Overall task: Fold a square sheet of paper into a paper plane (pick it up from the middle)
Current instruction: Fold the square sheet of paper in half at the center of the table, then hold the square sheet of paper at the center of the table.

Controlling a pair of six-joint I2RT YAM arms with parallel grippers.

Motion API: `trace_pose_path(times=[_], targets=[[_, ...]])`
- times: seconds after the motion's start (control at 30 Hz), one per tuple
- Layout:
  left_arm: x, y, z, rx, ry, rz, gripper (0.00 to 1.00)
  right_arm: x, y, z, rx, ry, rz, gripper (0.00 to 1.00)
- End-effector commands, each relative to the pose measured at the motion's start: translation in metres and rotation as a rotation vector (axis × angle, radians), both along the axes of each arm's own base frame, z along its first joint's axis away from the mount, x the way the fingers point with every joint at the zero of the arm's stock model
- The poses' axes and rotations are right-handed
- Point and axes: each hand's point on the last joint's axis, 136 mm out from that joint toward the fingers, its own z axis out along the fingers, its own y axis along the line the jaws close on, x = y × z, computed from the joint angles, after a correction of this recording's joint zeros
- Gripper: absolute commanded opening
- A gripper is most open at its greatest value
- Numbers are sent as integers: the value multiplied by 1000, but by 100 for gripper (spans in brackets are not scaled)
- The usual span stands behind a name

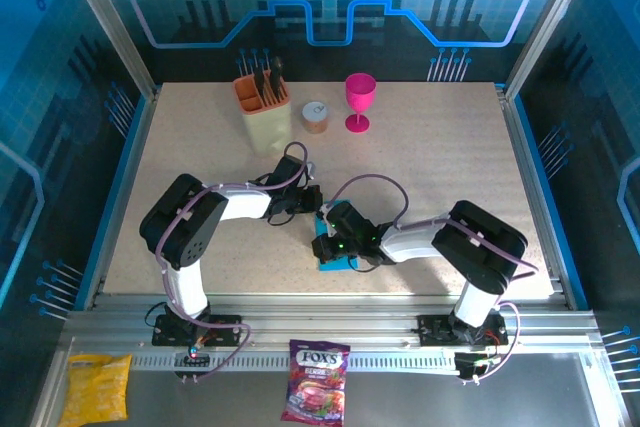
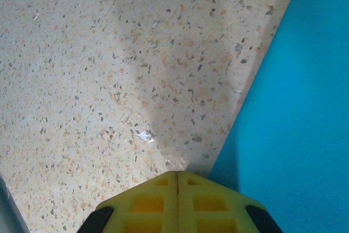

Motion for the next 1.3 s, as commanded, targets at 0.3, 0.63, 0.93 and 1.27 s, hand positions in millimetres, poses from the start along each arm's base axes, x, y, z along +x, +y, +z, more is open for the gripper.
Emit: trace_pose_path(times=[0.3, 0.63, 0.93, 1.27], targets=[[-8, 16, -31, 113, 62, 3, 0, -77, -32, -33, -109, 155, 64, 0], [-5, 14, -28, 107, 58, 1, 0, -101, -51, -30, -73, 179, 44, 0], [-6, 11, -19, 87, 40, -9, 0, -71, -44, 42, -28, 29, 53, 0], [-7, 9, -11, 70, 28, -15, 0, -10, -26, 58, 36, -12, -26, 0]])
